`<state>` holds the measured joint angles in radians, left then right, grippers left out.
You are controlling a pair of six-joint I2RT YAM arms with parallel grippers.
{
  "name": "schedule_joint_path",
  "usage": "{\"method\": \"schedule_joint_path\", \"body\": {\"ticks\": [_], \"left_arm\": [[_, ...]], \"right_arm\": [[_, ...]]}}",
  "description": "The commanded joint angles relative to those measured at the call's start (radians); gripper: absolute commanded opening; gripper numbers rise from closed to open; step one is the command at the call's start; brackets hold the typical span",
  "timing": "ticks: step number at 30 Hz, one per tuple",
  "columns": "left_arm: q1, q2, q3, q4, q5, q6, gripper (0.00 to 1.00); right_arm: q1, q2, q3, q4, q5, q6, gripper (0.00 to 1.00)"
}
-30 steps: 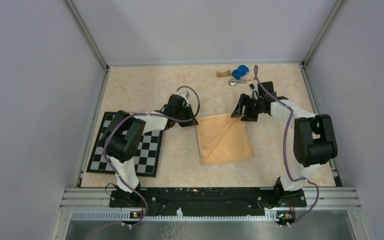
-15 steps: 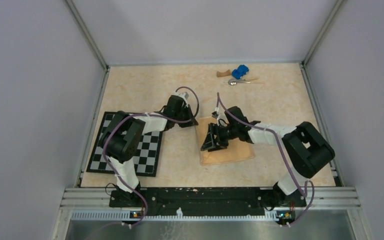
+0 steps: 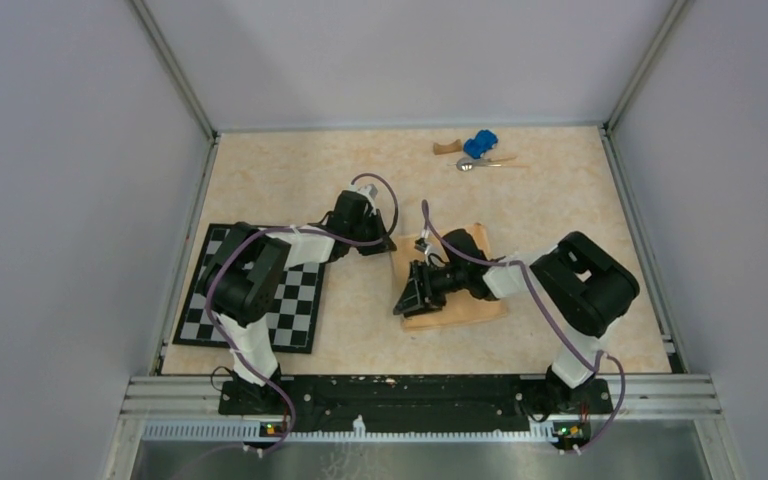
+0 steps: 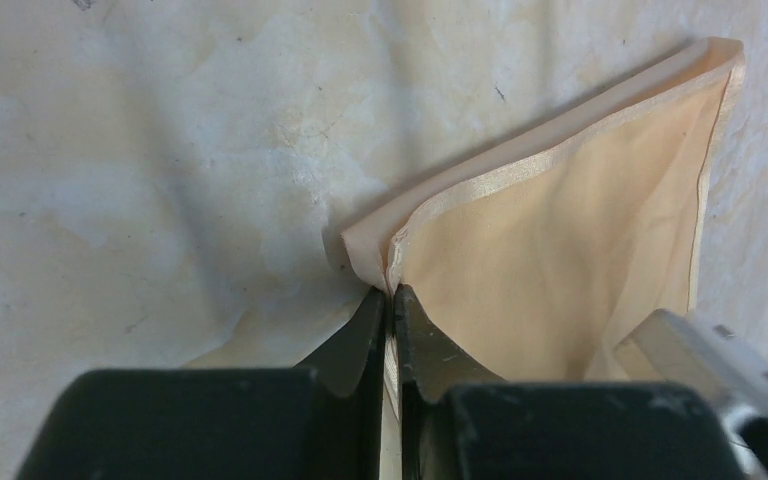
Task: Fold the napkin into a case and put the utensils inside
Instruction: Smooth out the upper triangle-folded napkin at the center of the board.
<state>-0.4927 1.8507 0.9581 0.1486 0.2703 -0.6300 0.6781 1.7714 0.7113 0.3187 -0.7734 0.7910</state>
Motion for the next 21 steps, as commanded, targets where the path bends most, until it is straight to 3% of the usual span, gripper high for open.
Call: {"method": "schedule_joint_path", "body": {"ticks": [1, 9, 21], "left_arm": [[-0.004, 0.016, 0.011, -0.03, -0.023, 0.01, 0.09], [-0.003, 0.02, 0.02, -0.046, -0.031, 0.019, 0.09], [-0.003, 0.028, 0.027, -0.052, -0.034, 0.024, 0.08]], "right_arm": [[0.023, -0.002, -0.081, 0.075, -0.017, -0.001, 0.49], [0.023, -0.126, -0.037, -0.019, 0.007, -0.021, 0.49], [0.086, -0.023, -0.102, 0.077, 0.033, 0.003, 0.49]]}}
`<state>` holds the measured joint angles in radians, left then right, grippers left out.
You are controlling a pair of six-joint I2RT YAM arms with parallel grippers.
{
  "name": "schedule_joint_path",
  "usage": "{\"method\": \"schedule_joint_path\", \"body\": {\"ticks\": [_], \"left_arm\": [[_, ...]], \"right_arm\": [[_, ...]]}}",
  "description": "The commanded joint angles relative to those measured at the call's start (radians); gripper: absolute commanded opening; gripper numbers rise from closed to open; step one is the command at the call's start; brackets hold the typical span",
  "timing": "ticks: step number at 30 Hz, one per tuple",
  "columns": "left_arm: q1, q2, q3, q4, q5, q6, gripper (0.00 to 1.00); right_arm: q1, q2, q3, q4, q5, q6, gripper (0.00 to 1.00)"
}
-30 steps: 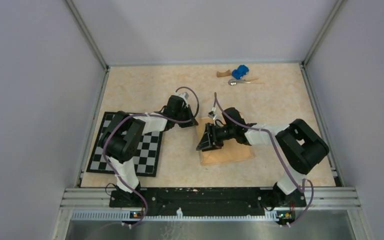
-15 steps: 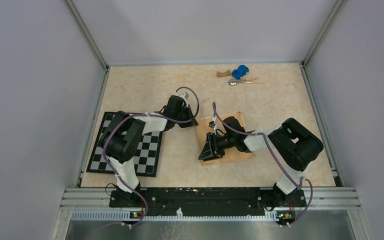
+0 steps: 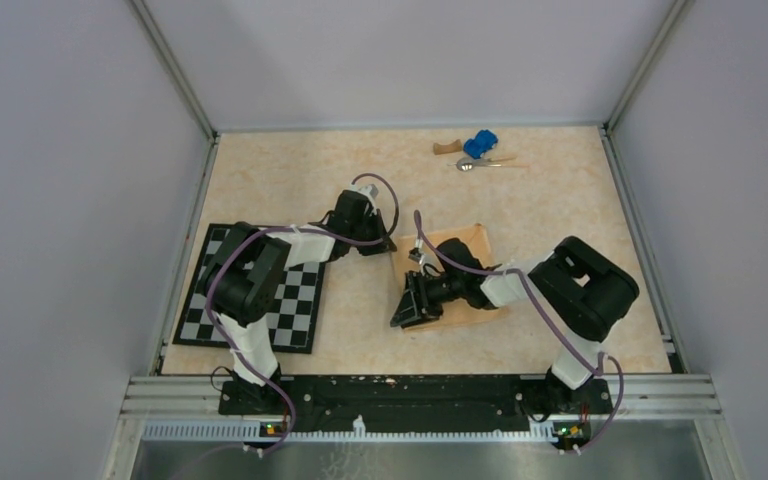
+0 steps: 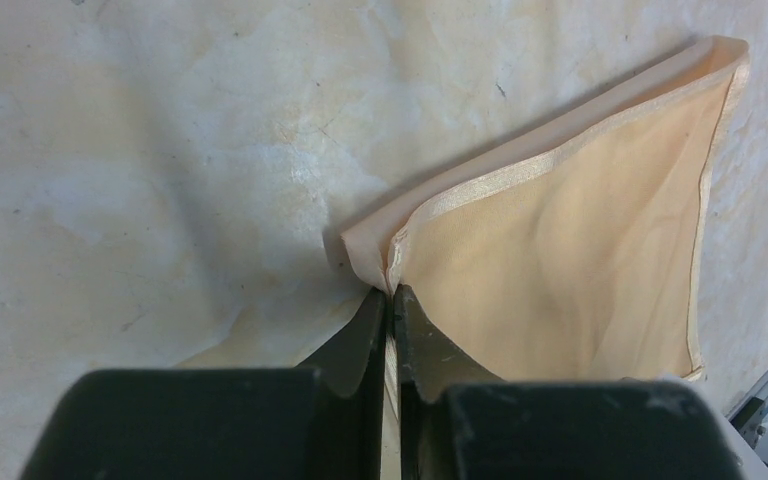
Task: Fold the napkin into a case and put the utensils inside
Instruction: Smooth out the upper triangle-folded napkin at the center of the board.
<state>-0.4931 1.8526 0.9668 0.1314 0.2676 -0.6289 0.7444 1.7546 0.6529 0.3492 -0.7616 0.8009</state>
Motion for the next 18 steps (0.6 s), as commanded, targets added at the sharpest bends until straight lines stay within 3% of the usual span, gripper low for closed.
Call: {"method": "schedule_joint_path", "body": {"ticks": [1, 9, 18], "left_arm": [[-0.003, 0.03, 0.021, -0.035, -0.031, 0.024, 0.08], [-0.002, 0.023, 0.036, -0.054, -0.003, 0.037, 0.09], [0.0, -0.077, 0.033, -0.105, 0.084, 0.066, 0.26]], "right_arm": [[0.019, -0.018, -0.052, 0.023, 0.033, -0.016, 0.49], [0.029, -0.171, -0.015, -0.247, 0.136, -0.135, 0.49], [0.071, -0.384, 0.134, -0.708, 0.406, -0.307, 0.56]]}}
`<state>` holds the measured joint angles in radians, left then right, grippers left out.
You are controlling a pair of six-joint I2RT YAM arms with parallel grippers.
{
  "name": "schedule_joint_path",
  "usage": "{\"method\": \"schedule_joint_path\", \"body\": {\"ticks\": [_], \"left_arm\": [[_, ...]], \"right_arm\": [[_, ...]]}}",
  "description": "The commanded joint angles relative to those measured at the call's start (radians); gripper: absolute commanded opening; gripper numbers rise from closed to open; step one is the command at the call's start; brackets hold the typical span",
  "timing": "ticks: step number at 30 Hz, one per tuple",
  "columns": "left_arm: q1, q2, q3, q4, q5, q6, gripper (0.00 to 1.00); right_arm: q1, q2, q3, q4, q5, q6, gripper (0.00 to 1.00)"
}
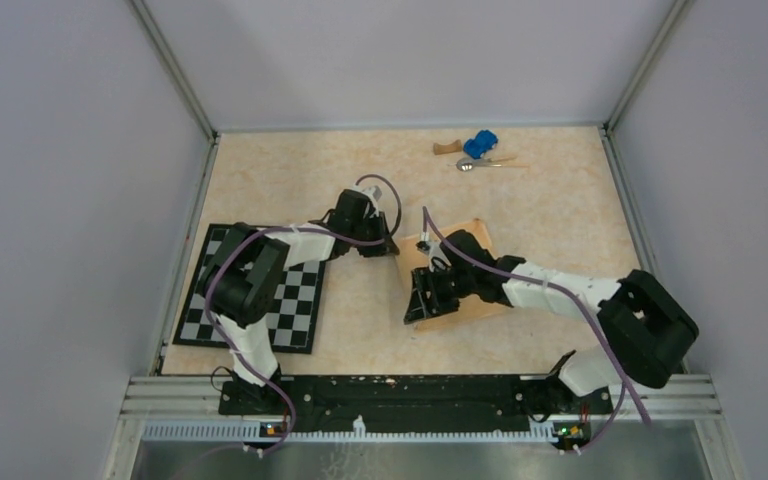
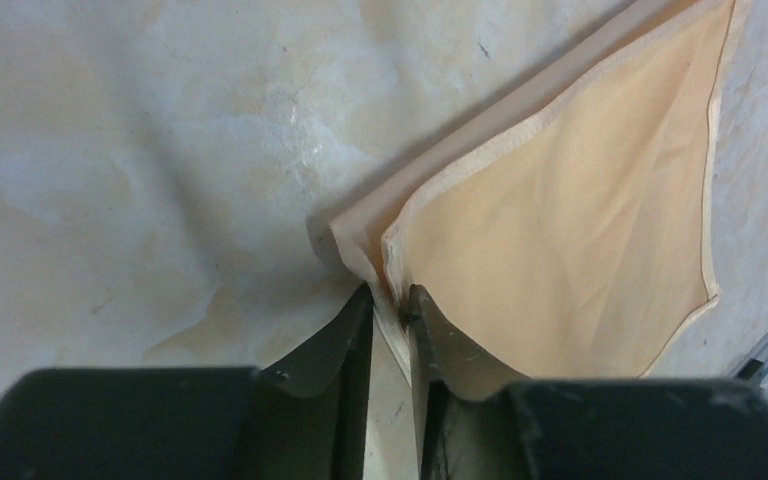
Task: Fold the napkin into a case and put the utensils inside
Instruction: Smooth out the upper triangle-folded napkin at the center of the board, then pick up the upper triangle-folded napkin from the center of the board.
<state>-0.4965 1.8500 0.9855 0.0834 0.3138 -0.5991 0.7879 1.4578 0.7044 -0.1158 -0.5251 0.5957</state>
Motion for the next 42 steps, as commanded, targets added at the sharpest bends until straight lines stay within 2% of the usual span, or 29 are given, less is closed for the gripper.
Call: {"method": "schedule_joint_path", "body": {"ticks": [1, 4, 6, 13, 16, 20, 24, 27, 30, 37, 42], "left_arm": [[0.003, -0.094, 0.006, -0.062, 0.041, 0.04, 0.27], [0.022, -0.175, -0.037, -0.077, 0.048, 0.046, 0.34], [0.041, -0.24, -0.06, -0.112, 0.059, 0.063, 0.39], [0.104, -0.534, -0.112, -0.261, 0.048, 0.122, 0.48], [0.113, -0.639, -0.148, -0.297, 0.056, 0.123, 0.5], [0.116, -0.729, -0.186, -0.318, 0.079, 0.112, 0.51], [0.117, -0.78, -0.225, -0.31, 0.092, 0.097, 0.51], [0.118, -0.794, -0.239, -0.318, 0.096, 0.097, 0.52], [0.118, -0.807, -0.252, -0.325, 0.095, 0.1, 0.52], [0.122, -0.836, -0.265, -0.345, 0.09, 0.109, 0.52], [0.127, -0.865, -0.266, -0.374, 0.059, 0.121, 0.52]], "right_arm": [[0.035, -0.094, 0.103, -0.28, 0.206, -0.107, 0.55], [0.077, -0.074, 0.181, -0.376, 0.327, -0.1, 0.49], [0.121, -0.019, 0.263, -0.445, 0.415, -0.088, 0.42], [0.23, 0.237, 0.521, -0.664, 0.635, -0.077, 0.33], [0.244, 0.295, 0.576, -0.715, 0.658, -0.073, 0.28], [0.254, 0.321, 0.595, -0.729, 0.663, -0.07, 0.3], [0.254, 0.358, 0.607, -0.72, 0.634, -0.072, 0.31], [0.255, 0.376, 0.624, -0.725, 0.637, -0.065, 0.24], [0.255, 0.378, 0.627, -0.72, 0.632, -0.063, 0.23], [0.256, 0.407, 0.632, -0.712, 0.624, -0.06, 0.34], [0.263, 0.417, 0.634, -0.707, 0.623, -0.054, 0.33]]}}
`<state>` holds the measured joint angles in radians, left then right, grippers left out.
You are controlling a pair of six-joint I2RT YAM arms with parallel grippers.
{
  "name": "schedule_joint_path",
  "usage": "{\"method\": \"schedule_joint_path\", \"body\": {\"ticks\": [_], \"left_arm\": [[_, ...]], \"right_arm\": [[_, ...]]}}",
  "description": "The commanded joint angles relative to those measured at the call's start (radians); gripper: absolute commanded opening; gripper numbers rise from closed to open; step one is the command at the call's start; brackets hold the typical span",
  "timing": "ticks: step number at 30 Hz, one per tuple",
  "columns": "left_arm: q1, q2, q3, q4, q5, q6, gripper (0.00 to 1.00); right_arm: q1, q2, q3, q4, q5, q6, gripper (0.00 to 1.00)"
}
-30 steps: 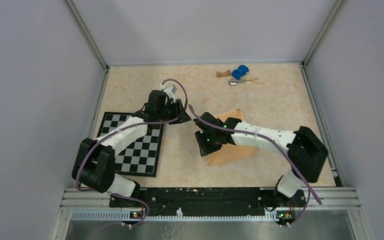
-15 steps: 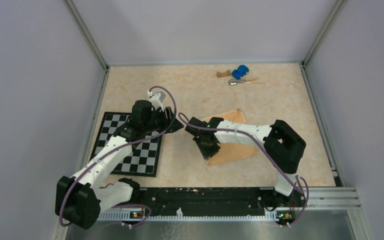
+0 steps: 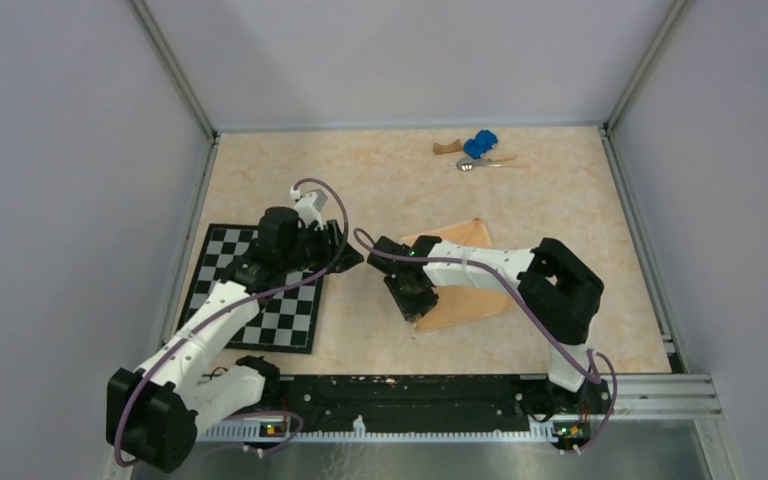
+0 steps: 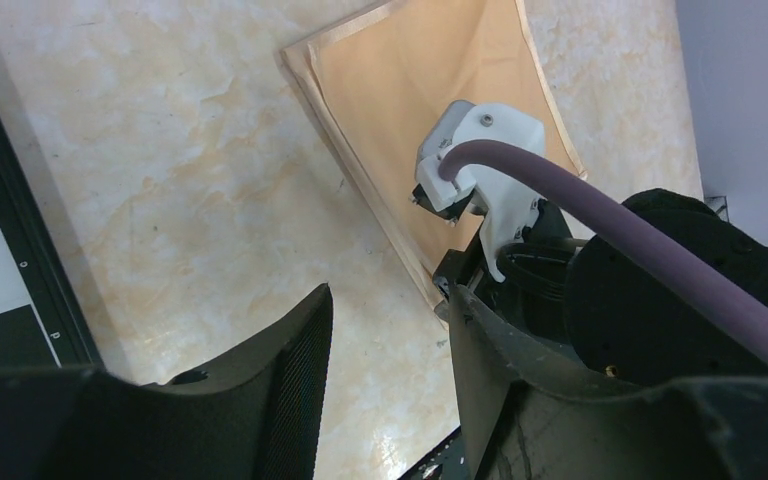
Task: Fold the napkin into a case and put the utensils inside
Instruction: Pick up the upper triangle-folded napkin from the center of the board.
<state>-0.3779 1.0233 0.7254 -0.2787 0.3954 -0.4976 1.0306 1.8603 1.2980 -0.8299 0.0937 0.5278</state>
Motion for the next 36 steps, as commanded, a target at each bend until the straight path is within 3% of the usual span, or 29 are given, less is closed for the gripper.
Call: {"method": "schedule_joint_path", "body": {"ticks": [1, 15, 21, 24, 30, 36], "left_arm": [[0.01, -0.041, -0.007, -0.017, -0.025, 0.02, 0.52], [0.016, -0.097, -0.009, -0.068, -0.052, 0.026, 0.53], [0.016, -0.131, -0.022, -0.081, -0.066, 0.013, 0.54], [0.017, -0.139, -0.034, -0.085, -0.079, 0.011, 0.54], [0.017, -0.126, -0.1, -0.042, -0.062, -0.089, 0.61], [0.016, -0.035, -0.224, 0.246, 0.103, -0.356, 0.69]], "right_arm": [[0.021, 0.021, 0.039, 0.008, 0.003, 0.013, 0.32], [0.028, 0.076, -0.046, 0.085, 0.012, 0.014, 0.4], [0.037, 0.096, -0.107, 0.102, 0.098, 0.037, 0.25], [0.038, 0.091, -0.124, 0.11, 0.139, 0.038, 0.02], [0.039, -0.028, -0.137, 0.164, 0.167, 0.009, 0.0], [0.026, -0.17, -0.207, 0.262, 0.089, 0.004, 0.0]]}}
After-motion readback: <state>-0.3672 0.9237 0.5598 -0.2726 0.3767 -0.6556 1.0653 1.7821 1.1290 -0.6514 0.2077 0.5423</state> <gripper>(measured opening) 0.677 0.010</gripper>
